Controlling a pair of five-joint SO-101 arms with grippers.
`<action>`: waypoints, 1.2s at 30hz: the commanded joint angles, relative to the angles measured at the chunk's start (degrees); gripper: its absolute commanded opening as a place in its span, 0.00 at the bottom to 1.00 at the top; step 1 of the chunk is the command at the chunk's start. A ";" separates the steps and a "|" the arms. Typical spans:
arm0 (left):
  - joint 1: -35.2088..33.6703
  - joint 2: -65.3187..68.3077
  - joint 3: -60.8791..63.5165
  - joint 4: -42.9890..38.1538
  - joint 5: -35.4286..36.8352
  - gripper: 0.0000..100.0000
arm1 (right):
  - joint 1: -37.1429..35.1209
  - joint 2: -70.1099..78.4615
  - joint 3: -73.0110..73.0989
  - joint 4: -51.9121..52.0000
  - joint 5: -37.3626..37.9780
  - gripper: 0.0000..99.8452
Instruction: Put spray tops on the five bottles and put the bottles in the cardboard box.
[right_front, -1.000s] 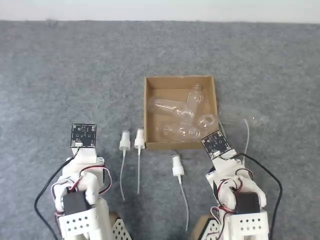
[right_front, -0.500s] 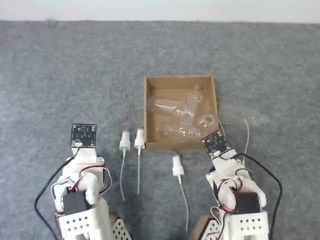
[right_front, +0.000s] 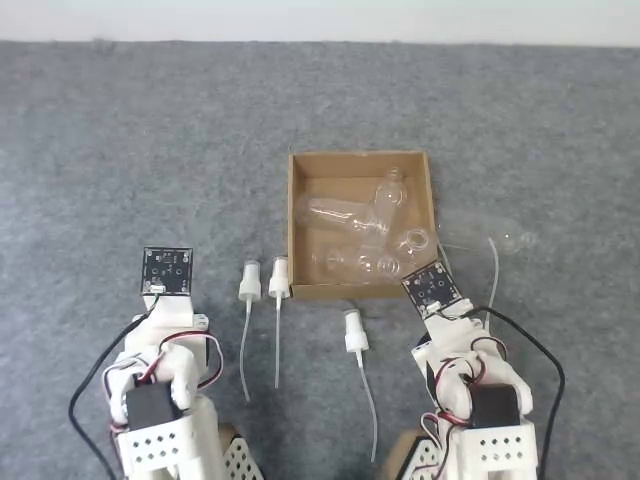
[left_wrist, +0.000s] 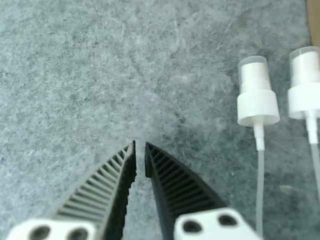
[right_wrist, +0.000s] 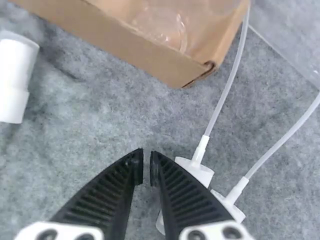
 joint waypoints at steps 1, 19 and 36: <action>-0.18 -1.23 -0.48 0.09 -0.44 0.03 | -0.31 -0.92 1.32 0.31 -0.18 0.01; -0.18 -1.23 -0.48 0.09 -0.44 0.03 | -0.31 -0.92 1.32 0.31 -0.18 0.01; -0.18 -1.23 -0.48 0.09 -0.44 0.03 | -0.31 -0.92 1.32 0.31 -0.18 0.01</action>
